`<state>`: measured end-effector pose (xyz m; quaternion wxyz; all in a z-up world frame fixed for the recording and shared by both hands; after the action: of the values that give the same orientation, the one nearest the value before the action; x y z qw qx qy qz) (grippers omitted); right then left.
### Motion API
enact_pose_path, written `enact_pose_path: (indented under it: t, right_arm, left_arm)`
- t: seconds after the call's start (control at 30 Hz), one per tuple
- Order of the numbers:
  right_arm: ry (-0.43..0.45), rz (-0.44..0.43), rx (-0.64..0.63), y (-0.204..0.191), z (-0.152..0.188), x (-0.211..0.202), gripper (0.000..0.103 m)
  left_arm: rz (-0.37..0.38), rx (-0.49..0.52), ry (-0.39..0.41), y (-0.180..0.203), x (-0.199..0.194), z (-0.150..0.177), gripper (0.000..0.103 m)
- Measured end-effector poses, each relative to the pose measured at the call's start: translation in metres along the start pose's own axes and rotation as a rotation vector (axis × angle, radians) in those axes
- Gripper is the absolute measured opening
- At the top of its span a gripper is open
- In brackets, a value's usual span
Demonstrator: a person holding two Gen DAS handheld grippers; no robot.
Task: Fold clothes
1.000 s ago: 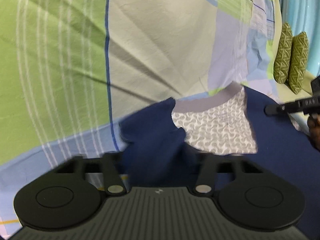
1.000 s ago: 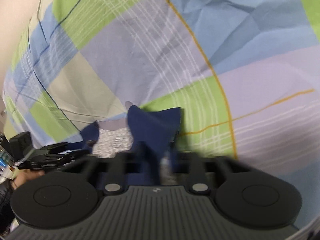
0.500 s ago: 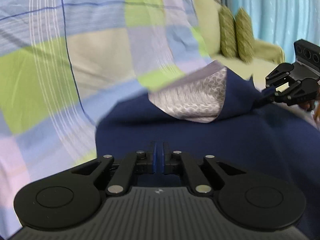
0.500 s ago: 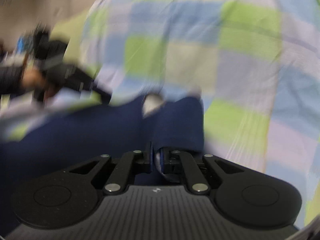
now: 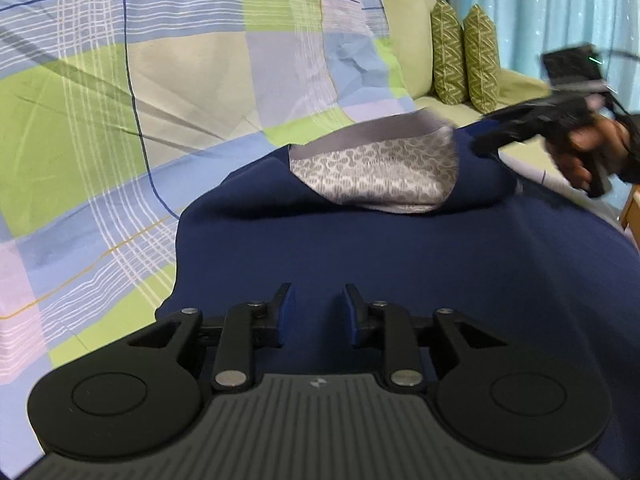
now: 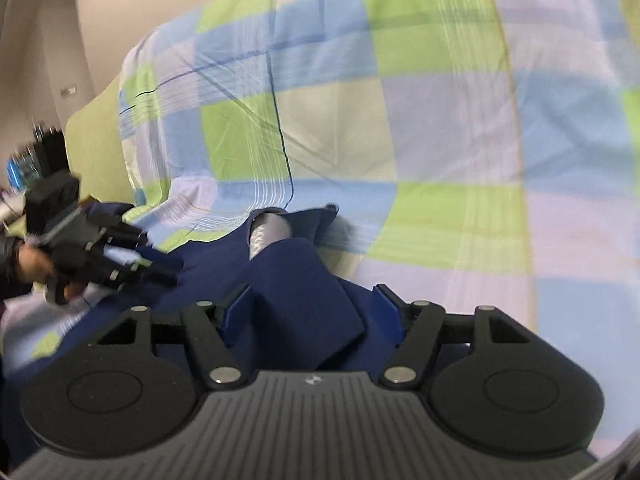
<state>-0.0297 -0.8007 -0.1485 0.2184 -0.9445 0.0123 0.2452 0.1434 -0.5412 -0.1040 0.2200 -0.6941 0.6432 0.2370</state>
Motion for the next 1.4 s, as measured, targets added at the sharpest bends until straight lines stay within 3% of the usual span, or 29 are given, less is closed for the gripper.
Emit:
enact_pose_path:
  t: [0.07, 0.1, 0.17, 0.27, 0.37, 0.47, 0.53, 0.63, 0.7, 0.77, 0.83, 0.93, 1.0, 1.07, 1.1, 1.2, 1.4]
  right_arm:
    - [-0.021, -0.038, 0.055, 0.011, 0.0, 0.014, 0.06]
    - [-0.025, -0.062, 0.083, 0.013, -0.002, 0.02, 0.038]
    - [-0.01, -0.087, 0.096, 0.006, -0.006, 0.023, 0.009]
    - [0.018, -0.133, 0.004, -0.033, -0.01, 0.012, 0.008]
    - [-0.055, -0.206, -0.245, -0.105, 0.005, 0.006, 0.008]
    - [-0.289, -0.28, -0.462, -0.158, 0.058, 0.003, 0.006]
    - [-0.397, -0.2, -0.534, -0.162, 0.089, 0.004, 0.008]
    - [-0.392, -0.123, -0.484, -0.148, 0.104, -0.001, 0.01]
    - [-0.324, -0.091, -0.404, -0.137, 0.103, -0.008, 0.016]
    - [-0.256, -0.058, -0.311, -0.126, 0.102, -0.014, 0.036]
    - [-0.205, -0.017, -0.207, -0.113, 0.105, -0.02, 0.039]
    - [-0.142, 0.042, -0.14, -0.106, 0.112, -0.028, 0.039]
    - [-0.106, 0.091, -0.175, -0.113, 0.119, -0.033, 0.041]
    - [-0.101, 0.155, -0.298, -0.131, 0.13, -0.032, 0.041]
    - [-0.111, 0.175, -0.354, -0.14, 0.136, -0.029, 0.041]
    - [-0.155, 0.256, -0.571, -0.17, 0.15, -0.014, 0.041]
    - [-0.204, 0.403, -0.84, -0.203, 0.158, 0.017, 0.041]
  left_arm:
    - [-0.01, -0.012, -0.002, -0.007, -0.003, 0.001, 0.032]
    - [-0.025, -0.012, -0.005, -0.011, -0.006, 0.001, 0.032]
    - [-0.057, -0.007, -0.008, -0.017, -0.012, 0.001, 0.032]
    - [-0.1, -0.004, -0.004, -0.024, -0.026, 0.0, 0.032]
    - [-0.129, -0.005, -0.001, -0.027, -0.039, -0.002, 0.035]
    - [-0.149, 0.021, 0.008, -0.024, -0.048, -0.006, 0.041]
    - [-0.156, 0.037, 0.01, -0.022, -0.049, -0.011, 0.043]
    - [-0.186, 0.103, 0.013, -0.019, -0.044, -0.019, 0.048]
    - [-0.218, 0.14, -0.001, -0.019, -0.04, -0.021, 0.048]
    - [-0.216, 0.11, -0.016, -0.027, -0.037, -0.021, 0.05]
    - [-0.222, 0.047, -0.029, -0.041, -0.035, -0.019, 0.052]
    - [-0.24, 0.03, -0.023, -0.058, -0.035, -0.015, 0.052]
    - [-0.267, 0.154, -0.018, -0.056, -0.037, -0.012, 0.052]
    - [-0.304, 0.291, -0.034, -0.049, -0.036, -0.008, 0.052]
    - [-0.34, 0.417, -0.061, -0.041, -0.034, -0.001, 0.052]
    - [-0.375, 0.63, -0.097, -0.025, -0.03, 0.012, 0.054]
    - [-0.445, 0.965, -0.059, -0.001, -0.023, 0.023, 0.055]
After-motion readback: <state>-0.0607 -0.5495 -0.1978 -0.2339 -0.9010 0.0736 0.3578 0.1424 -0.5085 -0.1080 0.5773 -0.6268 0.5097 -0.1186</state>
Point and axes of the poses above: each gripper's, at about its wrist camera, not at the fingertips, and x roughly the way its jaws point, y to its right, z to its underside, the point moved 6 cm from there along x, roughly the way its jaws point, and after that the axes turned 2 degrees about x, right-handed, at the moved point
